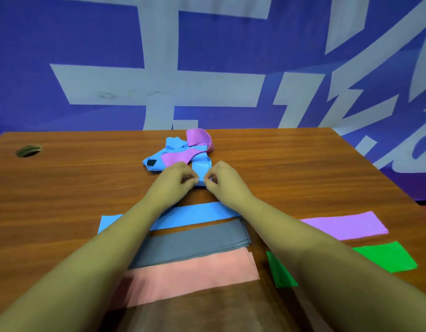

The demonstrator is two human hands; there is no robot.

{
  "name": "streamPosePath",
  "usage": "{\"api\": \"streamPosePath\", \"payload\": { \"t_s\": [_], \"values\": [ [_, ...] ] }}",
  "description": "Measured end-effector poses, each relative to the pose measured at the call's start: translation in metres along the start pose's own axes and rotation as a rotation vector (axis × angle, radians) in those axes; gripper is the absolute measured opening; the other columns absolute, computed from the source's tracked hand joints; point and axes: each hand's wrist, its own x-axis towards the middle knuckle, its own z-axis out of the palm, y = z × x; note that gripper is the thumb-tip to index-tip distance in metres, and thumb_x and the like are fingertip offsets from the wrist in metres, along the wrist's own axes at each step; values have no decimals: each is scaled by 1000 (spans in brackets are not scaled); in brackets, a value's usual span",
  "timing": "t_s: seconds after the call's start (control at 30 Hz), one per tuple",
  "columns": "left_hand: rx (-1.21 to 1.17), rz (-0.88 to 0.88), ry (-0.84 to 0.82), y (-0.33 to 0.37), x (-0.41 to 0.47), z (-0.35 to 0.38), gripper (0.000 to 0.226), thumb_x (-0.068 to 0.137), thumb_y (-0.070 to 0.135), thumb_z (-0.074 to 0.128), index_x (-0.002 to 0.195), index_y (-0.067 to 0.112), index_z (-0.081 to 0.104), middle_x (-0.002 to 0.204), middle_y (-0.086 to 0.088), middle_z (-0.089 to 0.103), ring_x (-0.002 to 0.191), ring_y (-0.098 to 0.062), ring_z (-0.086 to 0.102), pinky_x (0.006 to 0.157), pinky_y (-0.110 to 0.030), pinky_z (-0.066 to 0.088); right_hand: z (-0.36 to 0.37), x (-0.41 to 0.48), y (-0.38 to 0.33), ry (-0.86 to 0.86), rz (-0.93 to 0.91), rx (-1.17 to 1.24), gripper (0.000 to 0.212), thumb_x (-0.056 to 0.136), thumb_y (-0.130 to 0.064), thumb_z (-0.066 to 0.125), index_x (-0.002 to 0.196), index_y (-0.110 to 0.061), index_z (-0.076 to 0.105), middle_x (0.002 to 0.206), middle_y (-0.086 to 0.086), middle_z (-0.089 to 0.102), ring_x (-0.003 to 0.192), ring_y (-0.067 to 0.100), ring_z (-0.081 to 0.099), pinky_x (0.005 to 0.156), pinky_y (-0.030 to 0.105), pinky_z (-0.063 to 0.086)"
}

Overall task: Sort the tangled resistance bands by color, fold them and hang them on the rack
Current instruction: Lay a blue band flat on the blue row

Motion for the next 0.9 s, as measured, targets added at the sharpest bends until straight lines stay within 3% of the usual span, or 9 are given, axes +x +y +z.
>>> {"api": "streamPosePath", "payload": {
  "t_s": [0.17, 0.23, 0.33, 0.47, 0.57, 0.67, 0.77, 0.83, 0.9],
  "values": [
    [-93, 73, 169, 37, 6, -38, 21, 90, 25, 66, 110, 25, 66, 105, 12, 69, 95, -6, 60, 84, -20, 46, -54, 4, -31, 262, -60, 164, 10, 88, -10, 57, 87, -7, 67, 86, 6, 68, 77, 22, 64, 75, 40, 51],
    [-105, 97, 254, 56, 8, -54, 19, 90, 18, 65, 108, 21, 68, 102, 11, 69, 93, -10, 61, 82, -20, 45, -79, 1, -44, 300, -67, 223, 11, 90, -10, 56, 88, -6, 66, 80, 5, 68, 71, 20, 68, 72, 38, 54],
    [-191, 78, 359, 88, 7, -74, 14, 91, 15, 63, 102, 18, 71, 93, 11, 67, 83, -9, 60, 70, -7, 41, -110, -6, -60, 377, -96, 257, 11, 91, -11, 56, 90, -8, 67, 81, 4, 70, 77, 19, 68, 76, 36, 53],
    [-289, 88, 438, 124, 2, -94, 11, 92, 19, 62, 100, 20, 70, 86, 15, 65, 70, 9, 57, 59, -12, 42, -145, -22, -76, 419, -120, 310, 23, 88, -10, 61, 110, -10, 68, 101, 0, 68, 78, 0, 59, 73, 5, 44],
    [-360, 144, 464, 146, -6, -107, 12, 93, 16, 62, 102, 17, 69, 89, 13, 66, 75, 14, 58, 65, -12, 47, -169, -36, -89, 465, -157, 323, 23, 87, -8, 63, 109, -11, 67, 104, 1, 67, 81, 2, 59, 73, 3, 43],
    [-467, 195, 404, 161, -17, -115, 14, 91, 18, 64, 105, 18, 66, 100, 6, 70, 94, -3, 66, 86, -24, 53, -189, -49, -101, 530, -187, 344, 13, 86, -9, 63, 97, -12, 70, 92, -2, 67, 75, 4, 58, 69, 12, 45],
    [-576, 231, 255, 172, -29, -117, 27, 87, 20, 67, 113, 13, 65, 109, -1, 72, 104, -13, 68, 93, -33, 53, -204, -60, -114, 562, -228, 397, 11, 84, -10, 62, 90, -14, 70, 81, -6, 67, 71, 6, 59, 69, 24, 51],
    [-626, 206, 139, 178, -38, -113, 26, 89, 16, 66, 114, 10, 65, 107, -2, 73, 101, -13, 69, 90, -32, 55, -212, -67, -120, 573, -238, 413, 11, 84, -10, 62, 89, -13, 71, 79, -6, 68, 72, 8, 61, 72, 29, 53],
    [-682, 157, 31, 183, -48, -105, 22, 92, 10, 63, 114, 11, 65, 98, 4, 74, 89, -6, 69, 76, -23, 55, -217, -73, -123, 576, -229, 420, 9, 85, -12, 63, 88, -12, 71, 79, -6, 68, 73, 8, 61, 73, 32, 53]
  ]
}}
